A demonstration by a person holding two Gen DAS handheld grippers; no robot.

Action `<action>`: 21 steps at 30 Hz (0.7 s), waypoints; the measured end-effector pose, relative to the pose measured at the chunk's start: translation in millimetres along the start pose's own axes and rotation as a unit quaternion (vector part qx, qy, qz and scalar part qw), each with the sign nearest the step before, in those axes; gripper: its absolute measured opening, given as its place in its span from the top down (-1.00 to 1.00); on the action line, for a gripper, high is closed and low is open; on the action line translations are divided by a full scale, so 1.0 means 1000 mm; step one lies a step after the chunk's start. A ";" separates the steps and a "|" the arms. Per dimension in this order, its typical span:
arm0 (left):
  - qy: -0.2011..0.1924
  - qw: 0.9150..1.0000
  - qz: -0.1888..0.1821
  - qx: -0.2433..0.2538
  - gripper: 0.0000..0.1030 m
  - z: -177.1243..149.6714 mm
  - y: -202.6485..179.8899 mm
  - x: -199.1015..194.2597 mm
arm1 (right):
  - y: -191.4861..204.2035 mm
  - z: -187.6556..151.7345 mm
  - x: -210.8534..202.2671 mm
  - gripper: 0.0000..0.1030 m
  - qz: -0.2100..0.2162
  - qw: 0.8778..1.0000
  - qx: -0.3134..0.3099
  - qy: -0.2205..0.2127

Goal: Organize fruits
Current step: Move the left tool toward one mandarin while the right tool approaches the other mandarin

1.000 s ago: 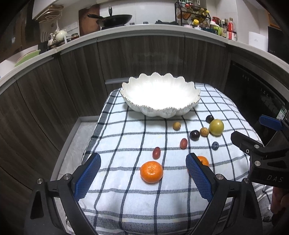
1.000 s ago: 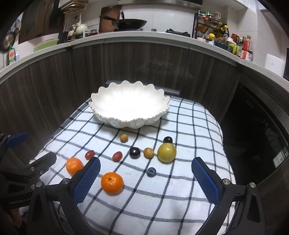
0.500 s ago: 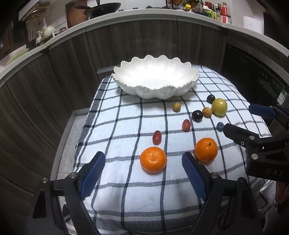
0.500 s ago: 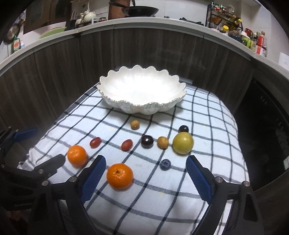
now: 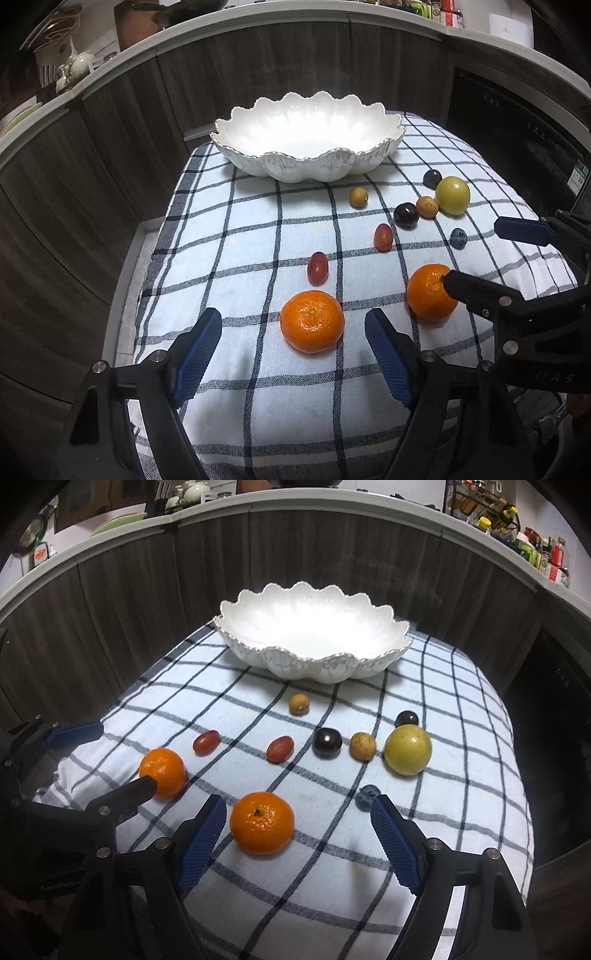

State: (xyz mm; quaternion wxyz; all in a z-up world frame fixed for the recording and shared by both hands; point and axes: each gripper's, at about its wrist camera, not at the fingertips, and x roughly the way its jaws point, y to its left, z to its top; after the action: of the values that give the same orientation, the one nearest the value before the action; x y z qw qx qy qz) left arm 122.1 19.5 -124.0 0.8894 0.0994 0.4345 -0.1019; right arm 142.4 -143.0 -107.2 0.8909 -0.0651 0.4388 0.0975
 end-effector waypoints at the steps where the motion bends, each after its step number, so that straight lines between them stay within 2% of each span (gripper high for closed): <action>1: 0.002 1.000 -0.001 0.001 -0.54 0.000 0.000 0.002 | 0.000 -0.001 0.002 -0.58 0.002 1.000 0.000 0.004; 6: 0.009 1.000 -0.005 0.011 -0.45 -0.002 -0.001 0.009 | 0.002 -0.004 0.011 -0.58 0.010 1.000 -0.001 0.020; 9: 0.015 1.000 -0.008 0.015 -0.36 -0.003 -0.002 0.013 | 0.004 -0.005 0.016 -0.51 0.017 0.999 -0.004 0.028; 21: 0.036 0.999 -0.018 0.018 -0.21 -0.004 -0.004 0.029 | 0.003 -0.010 0.034 -0.40 0.033 0.998 0.002 0.052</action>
State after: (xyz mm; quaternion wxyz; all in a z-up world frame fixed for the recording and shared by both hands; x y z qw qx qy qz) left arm 135.4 13.9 -149.2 0.8694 0.1110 0.4658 -0.1217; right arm 154.2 -137.8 -140.2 0.8632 -0.0540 0.4868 0.1222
